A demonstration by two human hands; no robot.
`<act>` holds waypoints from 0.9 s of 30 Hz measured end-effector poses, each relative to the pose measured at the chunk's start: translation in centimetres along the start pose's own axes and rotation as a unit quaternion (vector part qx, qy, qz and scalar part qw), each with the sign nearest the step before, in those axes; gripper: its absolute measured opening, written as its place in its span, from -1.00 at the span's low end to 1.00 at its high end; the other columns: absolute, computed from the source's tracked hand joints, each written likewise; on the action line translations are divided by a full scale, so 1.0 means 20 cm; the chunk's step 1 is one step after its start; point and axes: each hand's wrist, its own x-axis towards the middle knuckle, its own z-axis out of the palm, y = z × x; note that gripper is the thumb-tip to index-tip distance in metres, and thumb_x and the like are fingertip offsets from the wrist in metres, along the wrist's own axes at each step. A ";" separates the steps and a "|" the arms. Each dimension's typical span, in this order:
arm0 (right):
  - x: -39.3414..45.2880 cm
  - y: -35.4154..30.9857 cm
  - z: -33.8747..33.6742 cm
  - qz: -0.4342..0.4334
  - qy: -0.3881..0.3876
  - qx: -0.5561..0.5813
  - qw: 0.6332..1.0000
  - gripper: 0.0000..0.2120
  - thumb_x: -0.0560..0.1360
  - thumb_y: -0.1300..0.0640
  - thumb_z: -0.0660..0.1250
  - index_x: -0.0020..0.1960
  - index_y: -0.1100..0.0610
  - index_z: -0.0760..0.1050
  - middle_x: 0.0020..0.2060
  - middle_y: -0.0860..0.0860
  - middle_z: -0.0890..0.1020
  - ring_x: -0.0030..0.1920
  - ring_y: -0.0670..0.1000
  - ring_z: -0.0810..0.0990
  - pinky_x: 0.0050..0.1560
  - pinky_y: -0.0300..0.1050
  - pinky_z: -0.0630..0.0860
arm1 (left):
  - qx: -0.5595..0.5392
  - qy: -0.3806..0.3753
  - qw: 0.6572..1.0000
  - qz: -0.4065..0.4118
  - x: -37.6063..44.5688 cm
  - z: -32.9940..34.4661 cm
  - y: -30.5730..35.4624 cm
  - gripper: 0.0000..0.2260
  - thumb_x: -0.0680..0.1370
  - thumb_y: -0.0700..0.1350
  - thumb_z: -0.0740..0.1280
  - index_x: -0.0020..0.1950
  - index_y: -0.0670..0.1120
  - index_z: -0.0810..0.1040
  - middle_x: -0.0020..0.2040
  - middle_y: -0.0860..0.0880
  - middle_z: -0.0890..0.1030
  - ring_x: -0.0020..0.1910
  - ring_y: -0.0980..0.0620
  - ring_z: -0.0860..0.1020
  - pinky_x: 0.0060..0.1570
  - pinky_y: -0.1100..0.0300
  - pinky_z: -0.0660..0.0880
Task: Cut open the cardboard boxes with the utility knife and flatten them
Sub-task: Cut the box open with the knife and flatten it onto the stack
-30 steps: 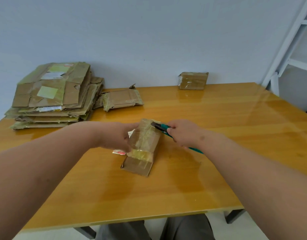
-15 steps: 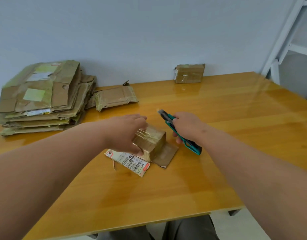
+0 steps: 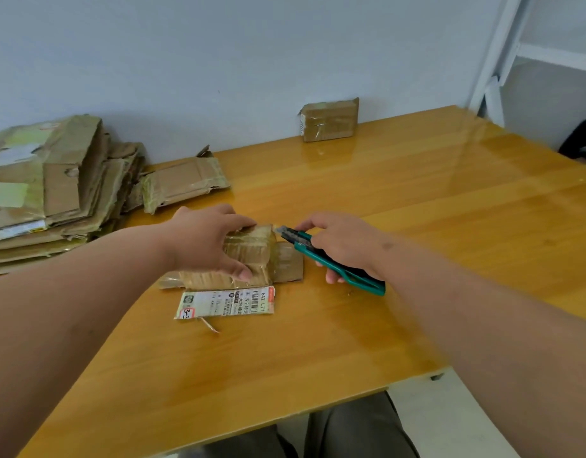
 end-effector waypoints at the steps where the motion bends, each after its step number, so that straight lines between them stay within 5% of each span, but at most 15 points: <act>1: 0.00 0.00 0.00 -0.001 0.000 0.004 1.000 -0.63 0.63 0.23 0.04 0.30 -0.11 0.41 -0.06 0.15 0.60 -0.40 0.04 0.60 -0.38 -0.12 0.55 | 0.003 -0.001 1.000 -0.001 0.00 0.00 0.00 -0.04 0.16 0.54 0.23 0.52 0.26 0.12 0.33 0.16 0.33 0.26 0.00 0.38 0.32 -0.04 0.19; 16: -0.03 0.01 0.08 -0.026 0.019 0.072 0.997 -0.85 0.57 0.15 0.30 0.12 0.01 0.48 -0.25 0.10 0.56 -0.56 -0.03 0.49 -0.53 -0.24 0.44 | 0.003 -0.003 1.000 -0.005 0.02 0.00 0.00 -0.03 0.21 0.48 0.32 0.55 0.22 0.09 0.37 0.13 0.31 0.19 0.04 0.44 0.13 0.16 0.41; 27: -0.10 0.05 0.07 -0.111 -0.063 0.027 0.991 -0.70 0.55 0.18 0.36 0.27 0.05 0.50 -0.25 0.15 0.59 -0.55 -0.05 0.52 -0.45 -0.22 0.50 | 0.007 0.005 1.000 -0.009 0.03 0.02 0.00 -0.06 0.29 0.40 0.40 0.56 0.21 0.05 0.38 0.13 0.29 0.18 0.04 0.44 0.14 0.15 0.41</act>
